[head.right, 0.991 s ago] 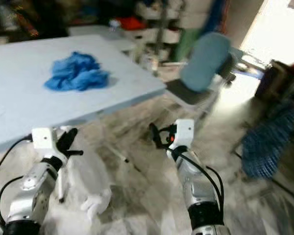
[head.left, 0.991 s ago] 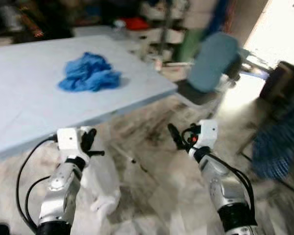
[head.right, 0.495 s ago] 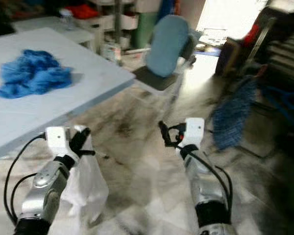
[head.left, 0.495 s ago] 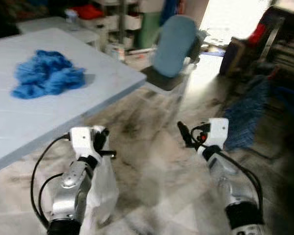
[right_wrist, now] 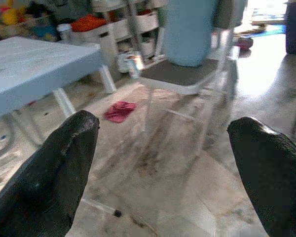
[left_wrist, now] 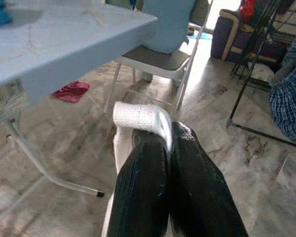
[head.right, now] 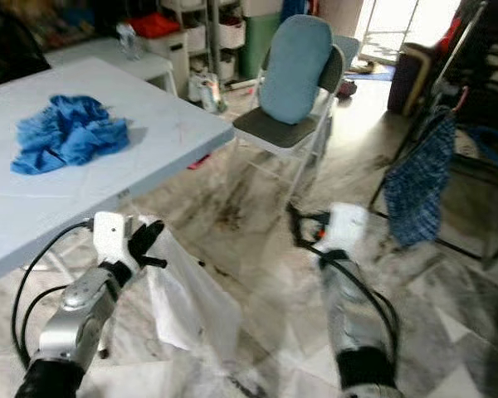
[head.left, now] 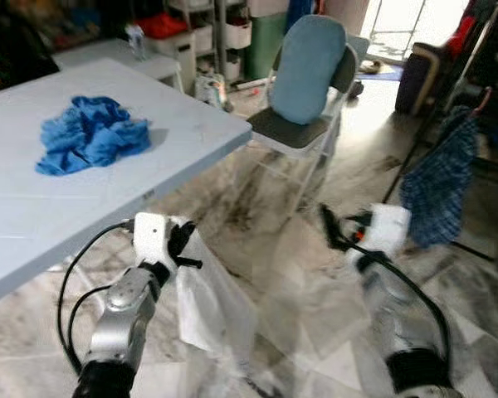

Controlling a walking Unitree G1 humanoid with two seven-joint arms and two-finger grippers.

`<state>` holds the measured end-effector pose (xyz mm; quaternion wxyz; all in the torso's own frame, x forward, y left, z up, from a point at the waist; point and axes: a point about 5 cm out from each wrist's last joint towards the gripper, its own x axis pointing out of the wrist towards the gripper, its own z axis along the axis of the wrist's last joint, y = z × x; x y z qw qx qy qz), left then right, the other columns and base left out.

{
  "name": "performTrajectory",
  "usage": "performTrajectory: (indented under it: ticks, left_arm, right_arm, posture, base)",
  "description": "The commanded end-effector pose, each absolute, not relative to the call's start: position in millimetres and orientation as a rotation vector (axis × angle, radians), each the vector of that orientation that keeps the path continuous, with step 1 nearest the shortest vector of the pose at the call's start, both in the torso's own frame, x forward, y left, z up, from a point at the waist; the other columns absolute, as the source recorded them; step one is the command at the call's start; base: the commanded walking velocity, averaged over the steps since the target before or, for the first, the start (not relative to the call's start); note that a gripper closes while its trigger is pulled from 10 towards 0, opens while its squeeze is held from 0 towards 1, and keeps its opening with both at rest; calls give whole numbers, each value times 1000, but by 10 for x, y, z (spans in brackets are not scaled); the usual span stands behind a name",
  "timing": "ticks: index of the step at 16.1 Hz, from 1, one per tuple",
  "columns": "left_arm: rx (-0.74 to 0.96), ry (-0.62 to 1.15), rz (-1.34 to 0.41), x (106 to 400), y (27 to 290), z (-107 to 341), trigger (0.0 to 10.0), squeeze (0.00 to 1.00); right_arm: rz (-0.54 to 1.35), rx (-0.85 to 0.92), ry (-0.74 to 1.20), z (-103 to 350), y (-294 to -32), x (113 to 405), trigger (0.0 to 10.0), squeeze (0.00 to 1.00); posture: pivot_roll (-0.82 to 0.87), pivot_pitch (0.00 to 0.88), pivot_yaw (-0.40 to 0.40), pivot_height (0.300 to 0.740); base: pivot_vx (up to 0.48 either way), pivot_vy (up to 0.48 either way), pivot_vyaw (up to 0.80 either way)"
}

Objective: Hang hanger

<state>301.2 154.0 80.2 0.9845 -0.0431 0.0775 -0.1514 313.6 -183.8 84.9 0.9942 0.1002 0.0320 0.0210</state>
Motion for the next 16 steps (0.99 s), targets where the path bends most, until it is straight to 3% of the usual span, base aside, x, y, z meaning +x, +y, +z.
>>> performTrajectory:
  ticks: [1,6,10,16]
  left_arm:
    - [-64,133,-334,3066,1498,867,10000,0]
    - [-73,165,-385,3034,1482,759,10000,0]
    - [-60,168,-352,2993,1562,734,10000,0]
    - [-106,110,-312,3067,1564,810,10000,0]
  right_arm:
    - [2,209,40,875,-1920,3130,10000,0]
    - [-30,141,36,872,-2048,3095,10000,0]
    - [-22,124,9,1016,-2088,3263,10000,0]
    - [37,77,37,957,-2060,3182,10000,0]
  posture:
    - [-73,0,45,740]
    - [-98,0,50,740]
    - [-92,0,52,740]
    - [-111,0,-31,740]
  base:
    - [0,0,0]
    - [0,0,0]
    - [0,0,0]
    - [0,0,0]
